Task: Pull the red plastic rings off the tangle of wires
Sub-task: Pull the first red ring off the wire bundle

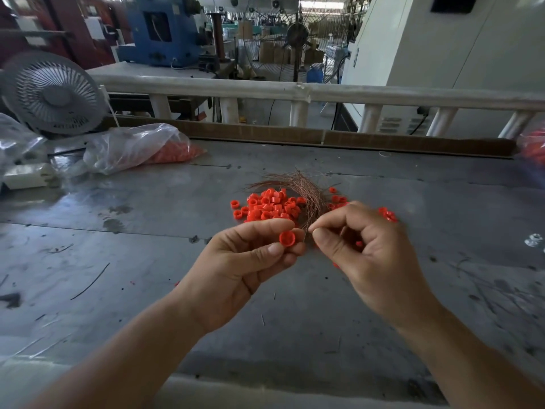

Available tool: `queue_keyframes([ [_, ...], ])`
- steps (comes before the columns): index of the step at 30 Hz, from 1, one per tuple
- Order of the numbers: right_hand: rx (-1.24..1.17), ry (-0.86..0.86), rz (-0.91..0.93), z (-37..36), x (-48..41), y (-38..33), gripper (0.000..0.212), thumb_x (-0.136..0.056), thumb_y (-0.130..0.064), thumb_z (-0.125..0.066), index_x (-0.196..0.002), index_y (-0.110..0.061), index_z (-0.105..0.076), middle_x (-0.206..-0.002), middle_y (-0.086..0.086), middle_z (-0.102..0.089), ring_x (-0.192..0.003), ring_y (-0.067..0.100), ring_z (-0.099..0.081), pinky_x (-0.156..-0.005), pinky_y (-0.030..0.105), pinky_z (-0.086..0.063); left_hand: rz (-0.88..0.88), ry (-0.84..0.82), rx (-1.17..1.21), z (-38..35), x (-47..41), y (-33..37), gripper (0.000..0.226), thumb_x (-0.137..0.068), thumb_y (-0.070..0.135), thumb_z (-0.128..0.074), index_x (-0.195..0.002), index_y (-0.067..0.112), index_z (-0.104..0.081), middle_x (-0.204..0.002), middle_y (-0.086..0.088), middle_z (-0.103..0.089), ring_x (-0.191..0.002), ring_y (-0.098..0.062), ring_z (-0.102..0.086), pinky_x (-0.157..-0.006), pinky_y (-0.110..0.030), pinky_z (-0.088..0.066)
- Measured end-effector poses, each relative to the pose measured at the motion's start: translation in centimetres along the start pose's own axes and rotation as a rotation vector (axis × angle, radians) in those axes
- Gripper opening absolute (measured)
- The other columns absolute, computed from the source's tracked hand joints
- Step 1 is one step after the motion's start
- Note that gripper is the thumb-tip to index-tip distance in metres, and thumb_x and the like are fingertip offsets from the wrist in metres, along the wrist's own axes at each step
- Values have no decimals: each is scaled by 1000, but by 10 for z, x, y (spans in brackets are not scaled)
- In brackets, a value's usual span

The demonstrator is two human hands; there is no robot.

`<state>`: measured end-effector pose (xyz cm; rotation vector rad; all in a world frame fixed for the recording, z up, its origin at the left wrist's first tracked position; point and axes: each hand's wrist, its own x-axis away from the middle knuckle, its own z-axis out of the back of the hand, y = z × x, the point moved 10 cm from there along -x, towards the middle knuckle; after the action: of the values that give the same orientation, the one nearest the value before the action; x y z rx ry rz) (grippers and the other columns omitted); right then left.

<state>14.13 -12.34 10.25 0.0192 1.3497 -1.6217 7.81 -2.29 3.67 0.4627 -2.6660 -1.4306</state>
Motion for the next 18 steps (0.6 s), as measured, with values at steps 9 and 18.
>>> queue_keyframes([
  [9, 85, -26, 2, -6, 2, 1, 12, -79, -24, -59, -73, -34, -61, -70, -10, -58, -71, 8, -55, -63, 13, -42, 19, 25, -45, 0, 1, -2, 28, -54, 1, -66, -80, 8, -75, -78, -14, -72, -74, -19, -71, -63, -19, -55],
  [18, 168, -62, 22, -8, 3, -3, 9, -79, -21, -60, -73, -21, -66, -68, -5, -58, -67, 13, -53, -59, 15, -41, 6, 29, -86, -1, 1, -1, 30, -53, 4, -67, -81, 9, -76, -77, -12, -72, -73, -17, -71, -62, -19, -54],
])
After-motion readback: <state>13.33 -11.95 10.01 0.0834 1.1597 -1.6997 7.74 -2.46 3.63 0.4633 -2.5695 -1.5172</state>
